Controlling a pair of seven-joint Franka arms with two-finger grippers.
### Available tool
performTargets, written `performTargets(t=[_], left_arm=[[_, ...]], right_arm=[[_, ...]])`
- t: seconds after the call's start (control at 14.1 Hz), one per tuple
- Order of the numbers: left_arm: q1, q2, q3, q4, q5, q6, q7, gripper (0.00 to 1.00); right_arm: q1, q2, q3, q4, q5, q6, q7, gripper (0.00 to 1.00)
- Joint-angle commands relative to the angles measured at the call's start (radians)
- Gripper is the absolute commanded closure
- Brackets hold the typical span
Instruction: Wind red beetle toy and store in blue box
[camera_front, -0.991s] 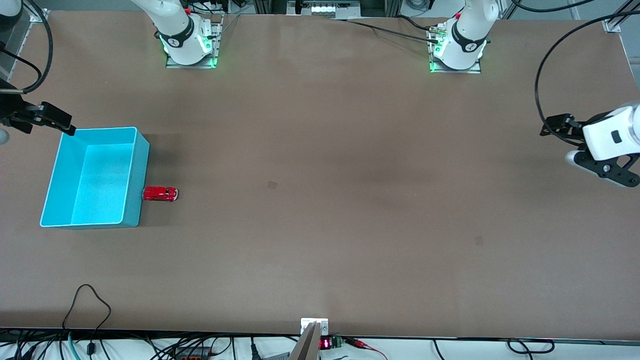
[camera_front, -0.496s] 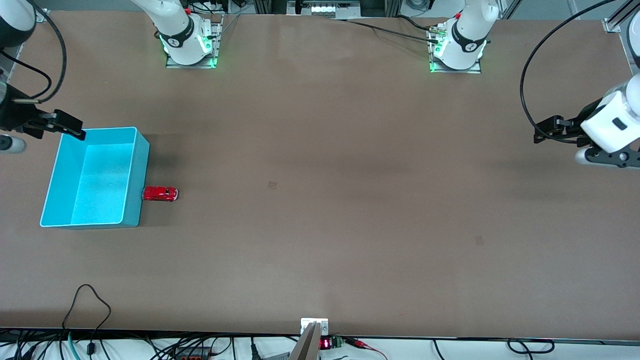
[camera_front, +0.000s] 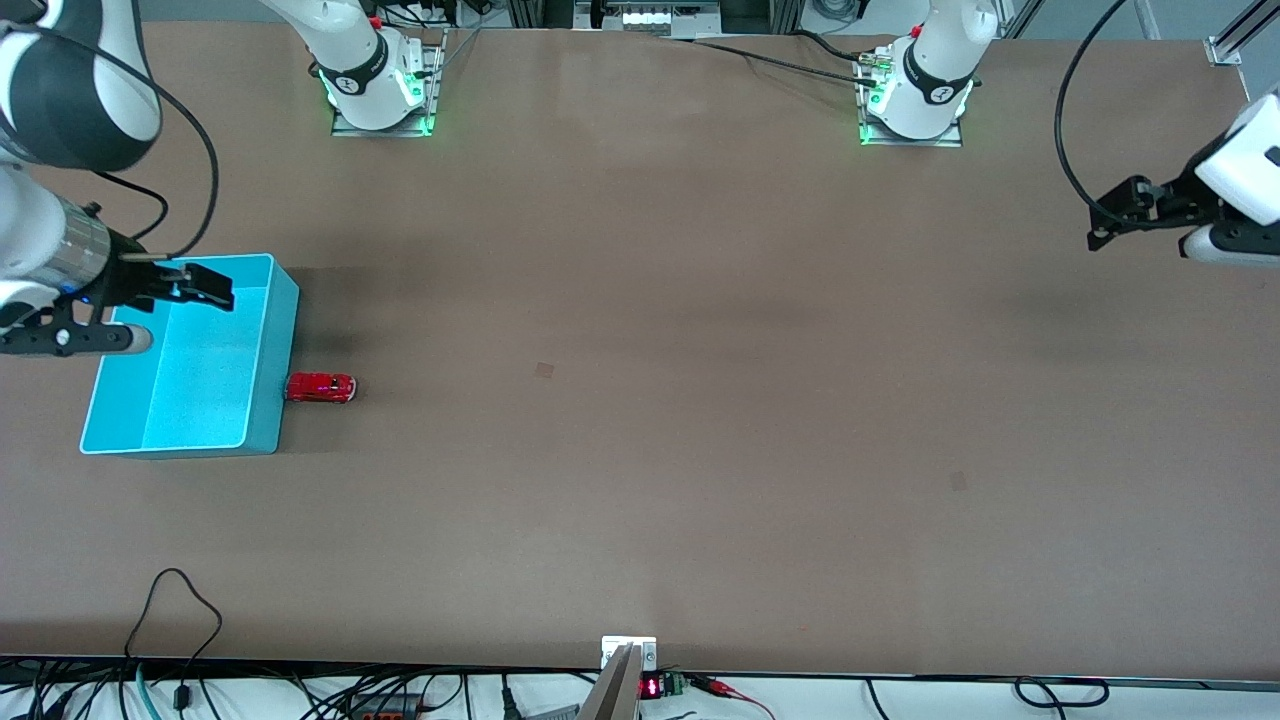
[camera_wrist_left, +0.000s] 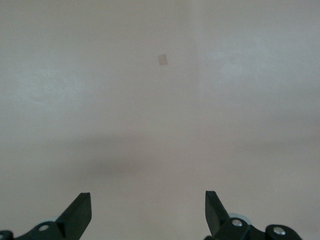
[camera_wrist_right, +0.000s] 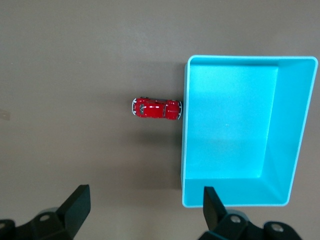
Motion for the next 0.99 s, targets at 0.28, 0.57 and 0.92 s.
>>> performTargets(t=[0.28,0.57,0.92], left_arm=[[-0.001,-0.009,-0.027,-0.004,-0.073,-0.017,-0.063,0.0],[-0.012,-0.006,-0.031,0.013,-0.068,-0.022,-0.063,0.0],[-0.012,-0.006,-0.031,0.013,-0.07,-0.036,-0.065,0.0]], right_arm=[[-0.023,0.126,-0.008,0.01,0.033,0.081,-0.34,0.0],[-0.02,0.224,0.007,0.004,0.034,0.188,-0.536,0.0],[-0.017,0.29,0.024,-0.02,0.037,0.343,-0.869,0.0]])
